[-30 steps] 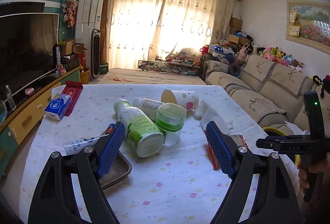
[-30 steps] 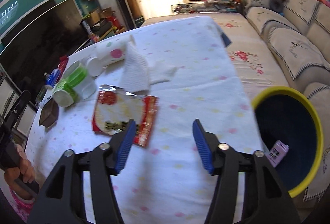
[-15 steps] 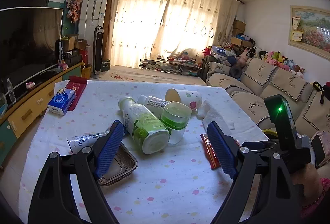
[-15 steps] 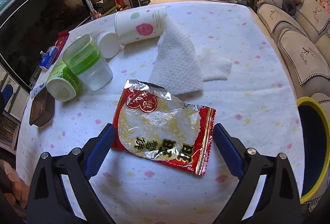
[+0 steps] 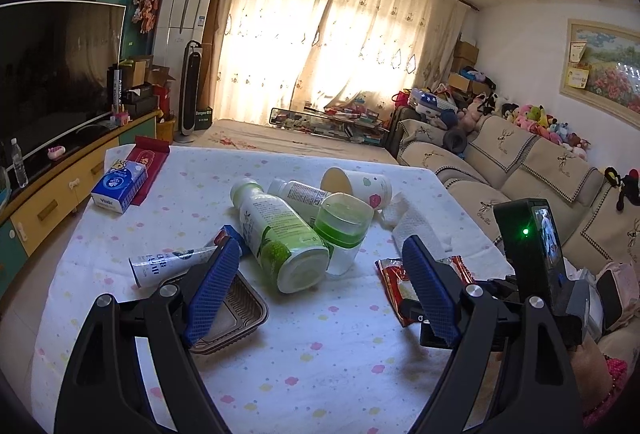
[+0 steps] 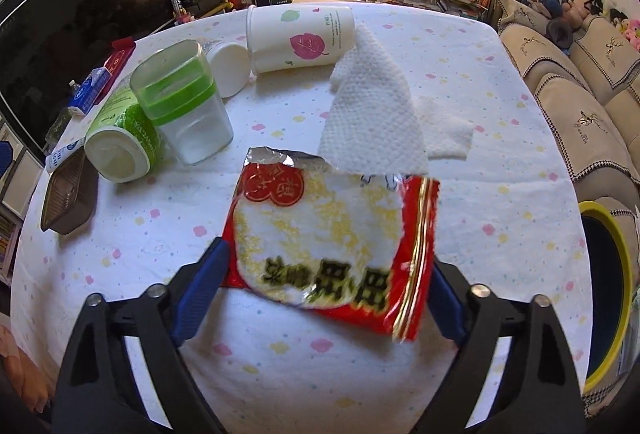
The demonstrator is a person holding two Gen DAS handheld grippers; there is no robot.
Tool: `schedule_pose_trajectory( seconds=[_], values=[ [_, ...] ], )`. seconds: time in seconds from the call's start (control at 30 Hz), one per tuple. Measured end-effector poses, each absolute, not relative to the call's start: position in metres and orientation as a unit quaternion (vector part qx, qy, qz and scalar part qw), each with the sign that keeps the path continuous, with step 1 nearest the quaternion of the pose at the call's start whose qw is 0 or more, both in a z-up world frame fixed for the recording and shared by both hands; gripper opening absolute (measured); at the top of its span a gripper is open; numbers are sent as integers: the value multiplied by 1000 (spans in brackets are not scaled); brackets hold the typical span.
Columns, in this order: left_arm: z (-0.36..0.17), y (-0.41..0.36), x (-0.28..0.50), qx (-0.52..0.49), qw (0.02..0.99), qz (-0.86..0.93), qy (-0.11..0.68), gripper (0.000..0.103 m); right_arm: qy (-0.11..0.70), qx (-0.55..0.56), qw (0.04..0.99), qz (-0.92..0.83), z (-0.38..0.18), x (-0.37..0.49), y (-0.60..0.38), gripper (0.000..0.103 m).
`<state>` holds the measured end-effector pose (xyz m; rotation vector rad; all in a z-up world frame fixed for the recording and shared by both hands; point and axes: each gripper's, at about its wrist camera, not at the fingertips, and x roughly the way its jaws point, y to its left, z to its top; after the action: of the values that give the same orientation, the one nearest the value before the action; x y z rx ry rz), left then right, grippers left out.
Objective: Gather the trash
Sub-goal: 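Move the right tool to the red snack wrapper and grasp it, then carry the red snack wrapper toward the bin with the right tool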
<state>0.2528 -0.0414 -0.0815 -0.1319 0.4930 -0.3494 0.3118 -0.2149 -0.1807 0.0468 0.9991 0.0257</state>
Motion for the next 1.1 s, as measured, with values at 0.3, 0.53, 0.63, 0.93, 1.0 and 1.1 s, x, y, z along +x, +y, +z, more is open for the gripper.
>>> schedule_pose_trajectory(
  seconds=[0.3,0.53,0.63,0.93,1.0,1.1],
  values=[
    [-82,-41,254,-61,954,-169,242,82,474,35,879,20,-174,305,-218,27],
    [-83,-42,253,-55,955,-164,241,82,477,41,877,31,-174,297,-223,6],
    [-84,-42,253,-55,955,-164,242,82,475,50,878,40,-170,290,-227,6],
    [-86,-43,254,-50,955,-161,242,82,441,79,893,40,-136,262,-260,6],
    [-87,-43,254,-48,956,-161,241,82,433,88,897,35,-130,255,-271,6],
    [-88,-46,254,-42,957,-159,240,82,421,101,901,24,-122,246,-289,6]
  ],
)
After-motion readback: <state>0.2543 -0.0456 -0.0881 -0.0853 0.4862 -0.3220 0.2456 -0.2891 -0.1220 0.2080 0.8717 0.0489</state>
